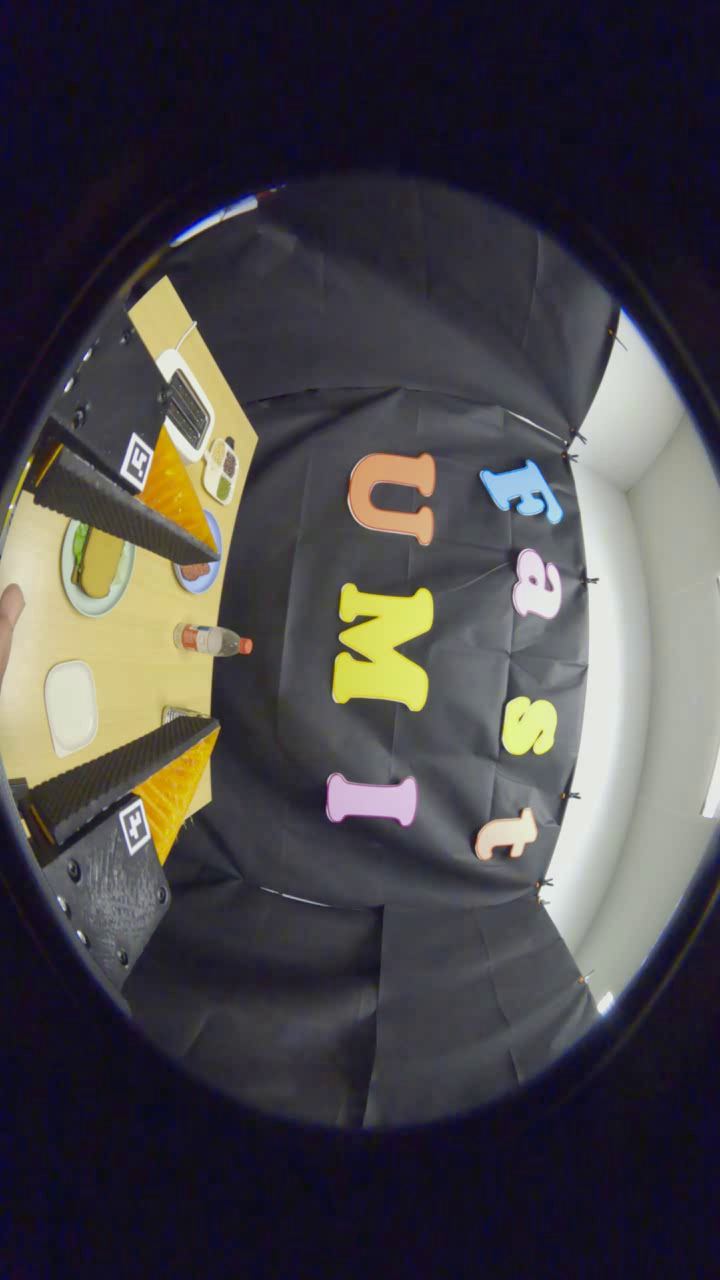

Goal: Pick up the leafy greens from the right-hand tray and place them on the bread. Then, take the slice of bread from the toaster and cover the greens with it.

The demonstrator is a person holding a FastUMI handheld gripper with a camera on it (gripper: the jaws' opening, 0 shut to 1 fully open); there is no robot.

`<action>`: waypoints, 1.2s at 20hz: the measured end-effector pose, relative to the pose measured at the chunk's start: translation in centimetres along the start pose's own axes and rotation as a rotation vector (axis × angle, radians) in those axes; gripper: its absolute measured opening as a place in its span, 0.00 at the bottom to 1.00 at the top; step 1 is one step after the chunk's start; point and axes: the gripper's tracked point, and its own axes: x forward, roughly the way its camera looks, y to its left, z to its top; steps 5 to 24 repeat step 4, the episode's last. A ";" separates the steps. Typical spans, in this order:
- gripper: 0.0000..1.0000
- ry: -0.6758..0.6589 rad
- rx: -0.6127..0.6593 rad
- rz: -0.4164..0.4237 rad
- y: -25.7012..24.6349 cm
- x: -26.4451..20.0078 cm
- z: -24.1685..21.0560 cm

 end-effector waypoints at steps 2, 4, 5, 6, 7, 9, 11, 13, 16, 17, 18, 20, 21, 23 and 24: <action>0.95 0.005 -0.007 -0.001 0.2 -0.1 -0.2; 0.95 0.012 -0.023 -0.003 0.2 0.0 -0.6; 0.95 0.012 -0.023 -0.003 0.2 0.0 -0.6; 0.95 0.012 -0.023 -0.003 0.2 0.0 -0.6; 0.95 0.012 -0.023 -0.003 0.2 0.0 -0.6; 0.95 0.012 -0.023 -0.003 0.2 0.0 -0.6; 0.95 0.012 -0.023 -0.003 0.2 0.0 -0.6; 0.95 0.012 -0.023 -0.003 0.2 0.0 -0.6; 0.95 0.012 -0.023 -0.003 0.2 0.0 -0.6; 0.95 0.012 -0.023 -0.003 0.2 0.0 -0.6; 0.95 0.012 -0.023 -0.003 0.2 0.0 -0.6; 0.95 0.012 -0.023 -0.003 0.2 0.0 -0.6; 0.95 0.012 -0.023 -0.003 0.2 0.0 -0.6; 0.95 0.012 -0.023 -0.003 0.2 0.0 -0.6; 0.95 0.012 -0.023 -0.003 0.2 0.0 -0.6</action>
